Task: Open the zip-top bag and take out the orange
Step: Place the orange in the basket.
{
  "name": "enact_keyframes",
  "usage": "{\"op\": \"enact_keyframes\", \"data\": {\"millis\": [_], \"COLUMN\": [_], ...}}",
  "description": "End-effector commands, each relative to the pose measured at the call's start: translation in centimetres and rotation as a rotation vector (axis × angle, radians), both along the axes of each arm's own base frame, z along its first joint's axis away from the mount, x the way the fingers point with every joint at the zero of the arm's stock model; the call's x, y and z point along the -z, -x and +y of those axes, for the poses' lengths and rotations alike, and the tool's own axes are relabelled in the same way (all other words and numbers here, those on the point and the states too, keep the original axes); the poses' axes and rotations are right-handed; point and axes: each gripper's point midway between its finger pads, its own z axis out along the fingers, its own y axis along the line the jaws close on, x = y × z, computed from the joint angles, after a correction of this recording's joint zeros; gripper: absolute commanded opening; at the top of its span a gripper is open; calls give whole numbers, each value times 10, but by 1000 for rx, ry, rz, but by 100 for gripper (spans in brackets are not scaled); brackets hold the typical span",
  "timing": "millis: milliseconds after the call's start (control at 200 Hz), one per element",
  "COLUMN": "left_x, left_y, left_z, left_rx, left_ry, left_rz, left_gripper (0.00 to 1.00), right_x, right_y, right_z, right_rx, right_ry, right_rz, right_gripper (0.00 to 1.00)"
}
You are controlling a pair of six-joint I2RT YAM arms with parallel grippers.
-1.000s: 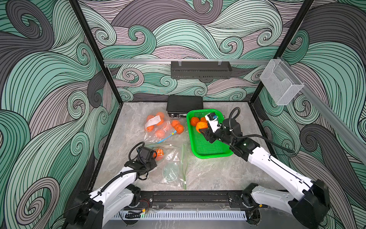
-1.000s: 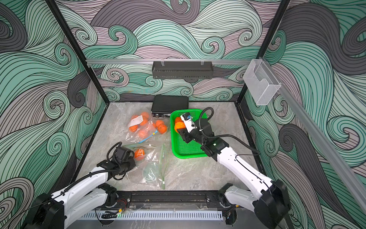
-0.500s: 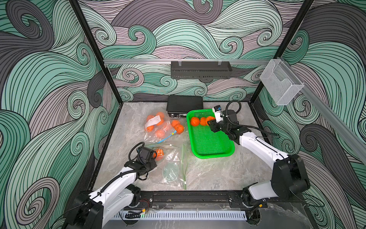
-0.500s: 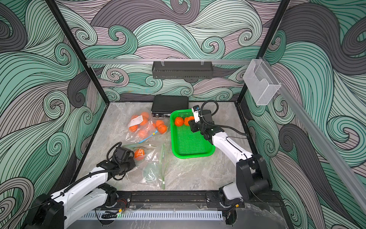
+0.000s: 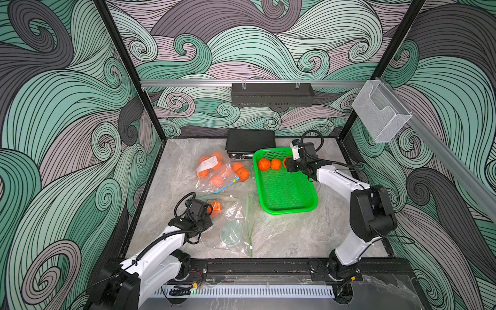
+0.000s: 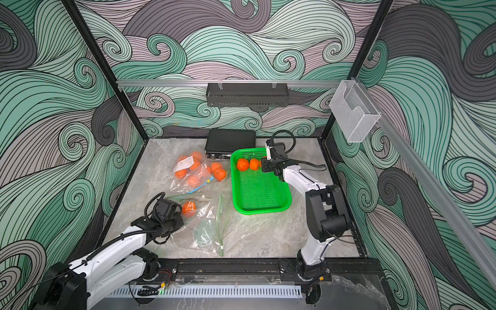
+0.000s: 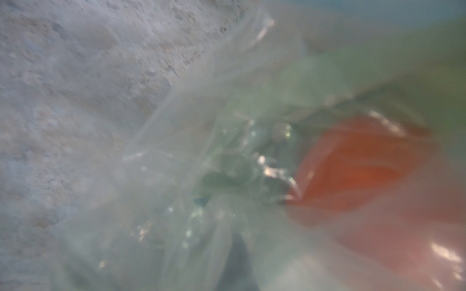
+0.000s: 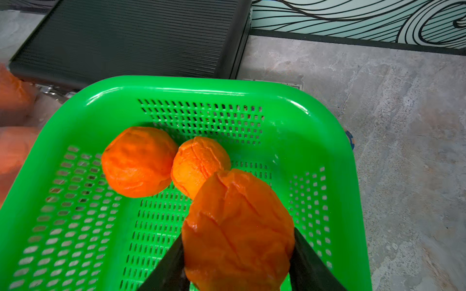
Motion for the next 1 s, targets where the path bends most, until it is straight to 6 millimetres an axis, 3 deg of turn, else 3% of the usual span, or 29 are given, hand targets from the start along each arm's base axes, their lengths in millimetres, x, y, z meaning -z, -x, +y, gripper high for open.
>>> {"op": "enact_keyframes", "data": {"millis": [0, 305, 806, 996], "left_x": [4, 5, 6, 6], "left_y": [9, 9, 8, 8], "left_z": [4, 4, 3, 3], "left_rx": [-2, -1, 4, 4], "left_ry": [-12, -14, -16, -16], "left_rz": [39, 42, 54, 55], "left_gripper": [0, 0, 0, 0], "right_x": [12, 42, 51, 59], "right_y": [-5, -21, -46, -43], "right_z": [-13, -14, -12, -11], "right_rx": [60, 73, 82, 73], "right_ry": [27, 34, 32, 39], "right_rz": [40, 125, 175, 220], "right_gripper": [52, 53, 56, 59]}}
